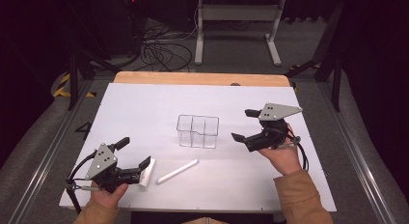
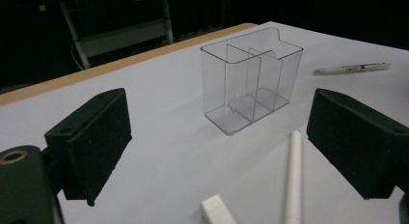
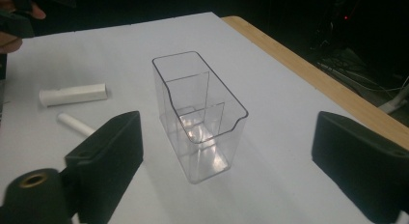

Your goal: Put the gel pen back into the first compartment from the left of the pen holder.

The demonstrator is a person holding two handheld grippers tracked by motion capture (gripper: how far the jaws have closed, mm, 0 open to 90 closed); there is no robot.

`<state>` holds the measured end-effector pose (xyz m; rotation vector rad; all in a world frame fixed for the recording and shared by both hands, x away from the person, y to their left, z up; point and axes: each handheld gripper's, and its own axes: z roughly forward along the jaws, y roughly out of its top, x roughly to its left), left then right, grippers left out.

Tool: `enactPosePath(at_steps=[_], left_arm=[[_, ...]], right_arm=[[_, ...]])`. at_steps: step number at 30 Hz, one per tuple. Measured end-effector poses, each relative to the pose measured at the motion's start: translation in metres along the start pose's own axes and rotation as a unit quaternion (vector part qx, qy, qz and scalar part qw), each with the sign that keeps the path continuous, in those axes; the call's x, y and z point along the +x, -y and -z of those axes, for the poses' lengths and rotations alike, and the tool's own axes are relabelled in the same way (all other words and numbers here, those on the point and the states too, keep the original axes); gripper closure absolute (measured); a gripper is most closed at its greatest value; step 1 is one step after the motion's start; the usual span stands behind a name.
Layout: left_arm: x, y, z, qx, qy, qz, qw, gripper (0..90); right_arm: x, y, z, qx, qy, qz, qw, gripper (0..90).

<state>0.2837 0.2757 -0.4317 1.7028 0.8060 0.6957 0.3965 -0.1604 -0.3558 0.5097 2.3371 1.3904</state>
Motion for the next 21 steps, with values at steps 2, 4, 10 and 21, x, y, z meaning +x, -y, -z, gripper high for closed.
enactPosePath(at_steps=[2,4,10,21], left_arm=[[0.000,0.000,0.000,0.000,0.000,0.000,1.0000,9.1],[0.000,0.000,0.000,0.000,0.000,0.001,1.0000,9.1],[0.000,0.000,0.000,0.002,-0.001,-0.002,1.0000,9.1],[0.001,0.001,0.001,0.001,-0.002,0.001,1.0000,9.1]], right_arm=[[0.000,0.001,0.001,0.010,-0.010,0.004,0.9999,18.9],[0.000,0.003,0.001,0.027,-0.003,0.016,0.9995,22.4],[-0.001,0.009,0.002,0.068,0.016,0.037,0.9969,29.1],[-0.013,0.029,-0.002,0.167,0.031,0.029,0.9851,36.7]])
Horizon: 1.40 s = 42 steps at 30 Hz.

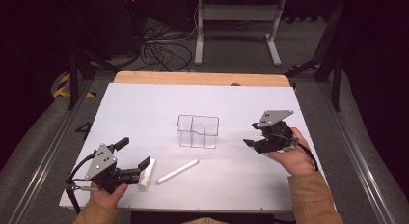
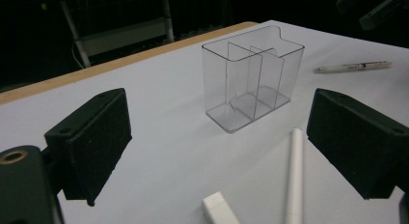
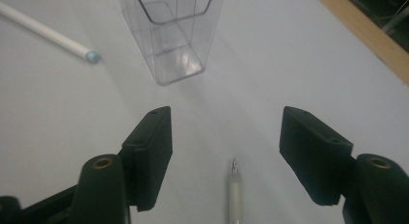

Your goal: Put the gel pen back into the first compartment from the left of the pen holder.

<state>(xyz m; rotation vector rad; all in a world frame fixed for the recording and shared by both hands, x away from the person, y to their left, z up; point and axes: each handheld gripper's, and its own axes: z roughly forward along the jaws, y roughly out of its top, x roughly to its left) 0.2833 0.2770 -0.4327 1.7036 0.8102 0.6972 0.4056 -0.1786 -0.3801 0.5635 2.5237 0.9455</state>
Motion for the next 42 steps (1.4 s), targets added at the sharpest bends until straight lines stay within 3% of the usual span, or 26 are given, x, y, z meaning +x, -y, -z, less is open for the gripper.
enactPosePath(at_steps=[14,15,22,29,42], left_arm=[[0.000,0.000,0.000,0.003,0.000,-0.001,1.0000,9.1],[0.001,0.000,0.000,0.003,0.000,-0.002,1.0000,9.1],[0.001,0.000,0.000,0.003,0.000,-0.001,1.0000,9.1],[0.001,0.001,0.000,0.003,0.001,0.000,1.0000,9.1],[0.001,0.001,-0.001,0.004,0.002,0.002,1.0000,9.1]], right_arm=[[-0.011,0.019,-0.014,0.086,0.000,-0.023,0.9961,45.1],[-0.013,0.021,-0.017,0.101,-0.001,-0.025,0.9945,45.9],[-0.015,0.025,-0.023,0.126,-0.003,-0.027,0.9916,51.1],[-0.016,0.031,-0.032,0.167,0.002,-0.017,0.9857,55.0],[-0.020,0.041,-0.043,0.208,-0.001,-0.017,0.9780,65.9]])
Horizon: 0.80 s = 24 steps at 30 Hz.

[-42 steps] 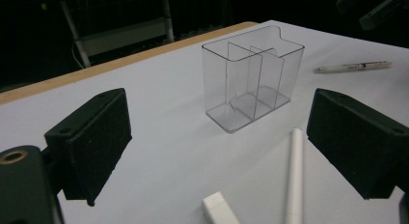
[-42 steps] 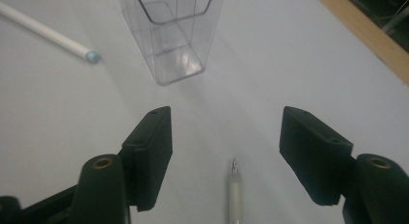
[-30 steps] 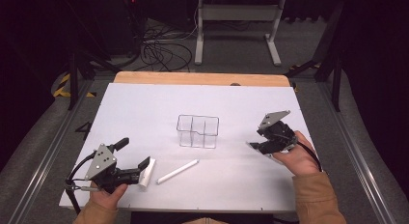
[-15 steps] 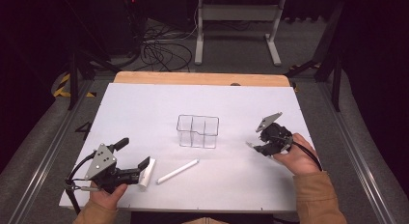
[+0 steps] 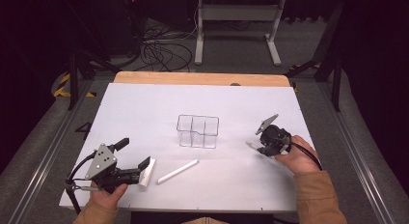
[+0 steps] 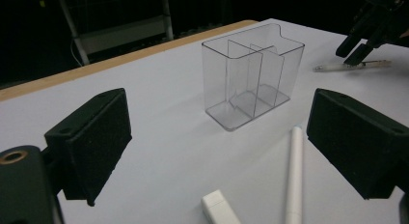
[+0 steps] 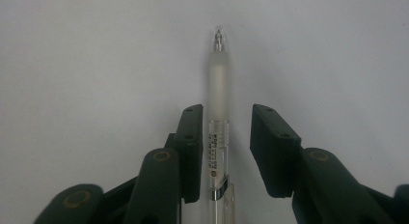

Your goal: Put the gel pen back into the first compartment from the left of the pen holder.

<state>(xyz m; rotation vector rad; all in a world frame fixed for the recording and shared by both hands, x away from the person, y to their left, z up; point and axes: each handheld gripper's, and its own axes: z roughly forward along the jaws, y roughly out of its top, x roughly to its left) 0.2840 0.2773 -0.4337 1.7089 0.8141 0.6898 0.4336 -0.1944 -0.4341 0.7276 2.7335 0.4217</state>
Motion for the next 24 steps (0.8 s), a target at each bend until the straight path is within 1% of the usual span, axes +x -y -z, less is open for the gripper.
enactPosePath(at_steps=[7,12,15,17,24], left_arm=[[0.000,0.000,0.000,0.000,0.000,0.000,1.0000,9.1],[0.000,0.000,0.000,0.000,0.000,-0.001,1.0000,9.1],[0.001,0.000,0.000,0.001,0.000,-0.001,1.0000,9.1],[0.000,0.000,0.000,0.001,0.000,0.002,1.0000,9.1],[0.000,0.000,0.000,0.001,0.000,-0.001,1.0000,9.1]], right_arm=[[0.001,0.000,-0.005,0.015,0.003,0.005,0.9999,72.2],[0.001,0.000,-0.008,0.021,0.002,0.011,0.9997,74.7],[0.001,0.000,-0.012,0.029,-0.001,0.012,0.9995,77.8],[0.002,0.000,-0.012,0.029,0.000,0.015,0.9995,78.1],[0.003,0.000,-0.012,0.030,0.004,0.021,0.9993,78.7]])
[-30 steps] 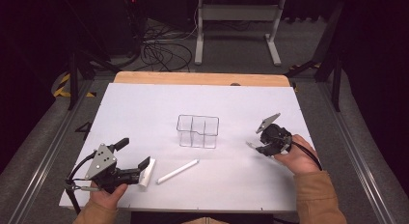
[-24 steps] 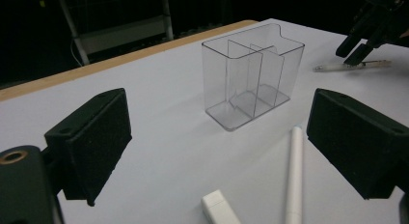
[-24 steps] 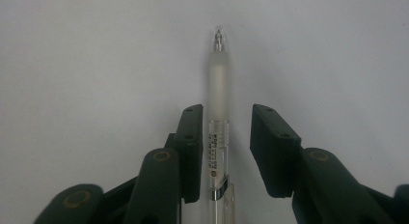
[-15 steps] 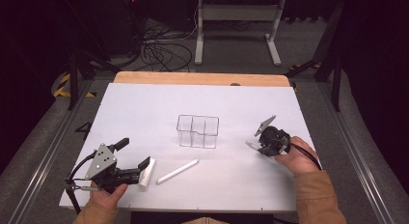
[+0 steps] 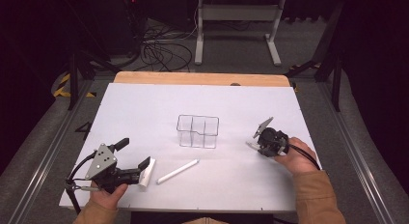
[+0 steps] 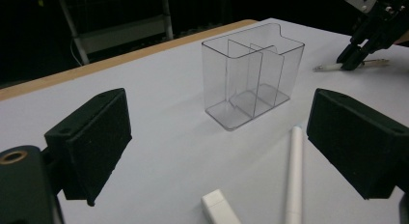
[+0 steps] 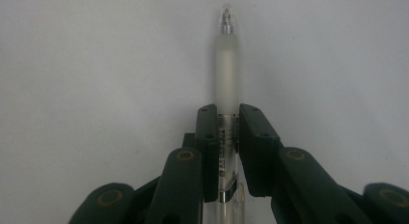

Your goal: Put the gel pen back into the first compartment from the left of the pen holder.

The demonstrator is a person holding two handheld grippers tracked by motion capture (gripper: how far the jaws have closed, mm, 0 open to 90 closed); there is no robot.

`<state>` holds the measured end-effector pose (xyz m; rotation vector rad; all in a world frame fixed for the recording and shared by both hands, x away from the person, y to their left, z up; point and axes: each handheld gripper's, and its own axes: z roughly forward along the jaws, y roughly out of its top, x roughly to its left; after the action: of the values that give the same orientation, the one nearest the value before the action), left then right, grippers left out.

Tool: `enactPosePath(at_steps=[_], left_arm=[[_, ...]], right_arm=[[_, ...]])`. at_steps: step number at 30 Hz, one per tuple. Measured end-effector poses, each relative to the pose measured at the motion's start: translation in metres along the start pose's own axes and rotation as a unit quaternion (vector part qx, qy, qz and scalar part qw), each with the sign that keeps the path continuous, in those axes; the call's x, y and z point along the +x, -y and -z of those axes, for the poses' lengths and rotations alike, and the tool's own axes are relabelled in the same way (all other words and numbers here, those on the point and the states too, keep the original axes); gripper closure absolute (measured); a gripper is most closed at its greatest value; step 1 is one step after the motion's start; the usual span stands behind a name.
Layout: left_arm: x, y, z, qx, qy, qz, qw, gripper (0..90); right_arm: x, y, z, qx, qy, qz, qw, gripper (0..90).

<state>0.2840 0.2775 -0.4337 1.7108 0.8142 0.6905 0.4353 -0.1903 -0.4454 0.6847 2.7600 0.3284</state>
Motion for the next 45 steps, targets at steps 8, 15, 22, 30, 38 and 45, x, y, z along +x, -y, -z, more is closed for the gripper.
enactPosePath(at_steps=[8,15,22,30,38,45], left_arm=[[0.000,0.000,0.000,0.000,0.000,0.001,1.0000,9.1],[0.000,0.000,0.000,0.000,0.000,0.000,1.0000,9.0],[0.000,0.000,0.000,0.000,0.000,-0.001,1.0000,9.1],[0.000,0.000,0.000,0.001,0.000,0.000,1.0000,9.1],[0.000,0.000,0.000,0.001,0.000,0.000,1.0000,9.1],[0.001,0.000,0.000,0.001,0.000,0.000,1.0000,9.1]], right_arm=[[0.001,0.000,0.000,0.001,0.002,0.003,1.0000,79.0],[0.002,-0.001,0.000,0.001,0.004,0.003,1.0000,79.1],[0.003,-0.002,0.000,0.001,0.011,0.010,0.9999,79.3],[0.007,-0.004,0.018,-0.025,0.027,0.016,0.9992,79.3],[0.010,-0.005,0.027,-0.038,0.032,0.019,0.9986,79.3],[0.010,-0.005,0.033,-0.057,0.031,0.015,0.9978,79.3]])
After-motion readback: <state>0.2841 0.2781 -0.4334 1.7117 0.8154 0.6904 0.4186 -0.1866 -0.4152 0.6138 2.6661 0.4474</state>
